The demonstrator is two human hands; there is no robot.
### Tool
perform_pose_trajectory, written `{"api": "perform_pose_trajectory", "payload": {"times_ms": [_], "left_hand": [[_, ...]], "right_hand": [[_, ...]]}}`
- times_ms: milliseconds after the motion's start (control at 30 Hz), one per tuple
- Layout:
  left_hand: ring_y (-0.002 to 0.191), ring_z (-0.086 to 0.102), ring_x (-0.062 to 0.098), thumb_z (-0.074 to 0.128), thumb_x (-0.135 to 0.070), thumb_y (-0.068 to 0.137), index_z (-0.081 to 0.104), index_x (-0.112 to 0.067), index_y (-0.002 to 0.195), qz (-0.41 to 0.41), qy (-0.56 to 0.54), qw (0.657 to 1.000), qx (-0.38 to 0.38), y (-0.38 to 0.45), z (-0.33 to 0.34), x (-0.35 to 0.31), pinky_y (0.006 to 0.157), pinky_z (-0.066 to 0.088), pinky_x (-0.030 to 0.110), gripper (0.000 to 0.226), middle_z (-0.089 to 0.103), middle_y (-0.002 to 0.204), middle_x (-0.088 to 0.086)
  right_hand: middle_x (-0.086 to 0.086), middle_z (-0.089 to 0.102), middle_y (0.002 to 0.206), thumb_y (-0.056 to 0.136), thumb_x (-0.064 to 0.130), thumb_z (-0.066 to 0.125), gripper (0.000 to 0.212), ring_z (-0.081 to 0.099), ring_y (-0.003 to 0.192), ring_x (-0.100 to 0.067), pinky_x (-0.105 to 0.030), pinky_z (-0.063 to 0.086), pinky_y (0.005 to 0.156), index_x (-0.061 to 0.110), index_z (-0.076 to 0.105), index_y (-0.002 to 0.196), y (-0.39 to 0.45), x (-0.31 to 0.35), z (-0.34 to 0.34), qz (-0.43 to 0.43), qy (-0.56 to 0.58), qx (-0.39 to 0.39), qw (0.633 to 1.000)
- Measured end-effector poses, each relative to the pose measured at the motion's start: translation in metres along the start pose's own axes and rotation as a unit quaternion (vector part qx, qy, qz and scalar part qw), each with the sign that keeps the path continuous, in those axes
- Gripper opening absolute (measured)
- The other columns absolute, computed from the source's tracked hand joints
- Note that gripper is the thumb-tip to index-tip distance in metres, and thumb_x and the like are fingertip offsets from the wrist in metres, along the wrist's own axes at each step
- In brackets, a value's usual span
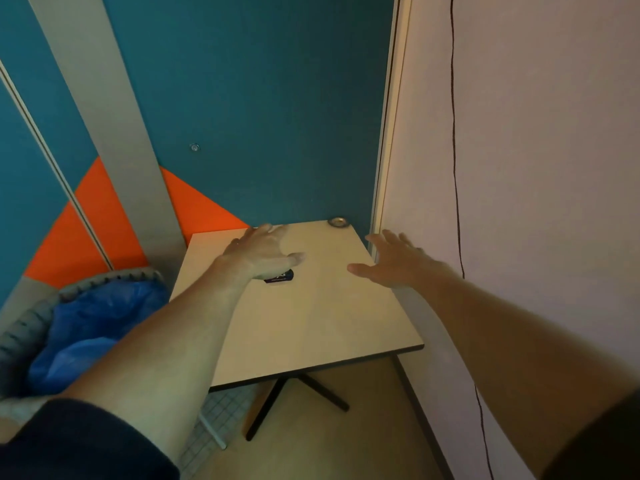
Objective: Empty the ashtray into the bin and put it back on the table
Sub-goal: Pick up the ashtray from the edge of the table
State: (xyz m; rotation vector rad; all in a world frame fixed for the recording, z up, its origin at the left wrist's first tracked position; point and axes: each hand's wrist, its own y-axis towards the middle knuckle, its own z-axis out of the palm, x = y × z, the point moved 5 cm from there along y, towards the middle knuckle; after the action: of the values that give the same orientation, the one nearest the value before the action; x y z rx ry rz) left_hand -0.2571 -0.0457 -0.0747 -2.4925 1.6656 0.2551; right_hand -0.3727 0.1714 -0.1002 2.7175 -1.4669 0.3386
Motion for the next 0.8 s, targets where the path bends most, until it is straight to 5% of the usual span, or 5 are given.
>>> {"api": "perform_pose_trajectory", "payload": {"times_ms": [800], "left_hand": [[0.147,0.015,0.025,0.043,-0.066,0.088,0.015,-0.023,0.154,0.059,0.015,0.997,0.047,0.327,0.042,0.059,0.117,0.021,0.047,0.084,0.016,0.163,0.002]], "right_hand": [[-0.003,0.005,0.167,0.075,0.085,0.039,0.101,0.0,0.152,-0.033,-0.061,0.015,0.118,0.03,0.014,0.155,0.309,-0.019,0.039,0.048,0.005,0.02,0.999]]}}
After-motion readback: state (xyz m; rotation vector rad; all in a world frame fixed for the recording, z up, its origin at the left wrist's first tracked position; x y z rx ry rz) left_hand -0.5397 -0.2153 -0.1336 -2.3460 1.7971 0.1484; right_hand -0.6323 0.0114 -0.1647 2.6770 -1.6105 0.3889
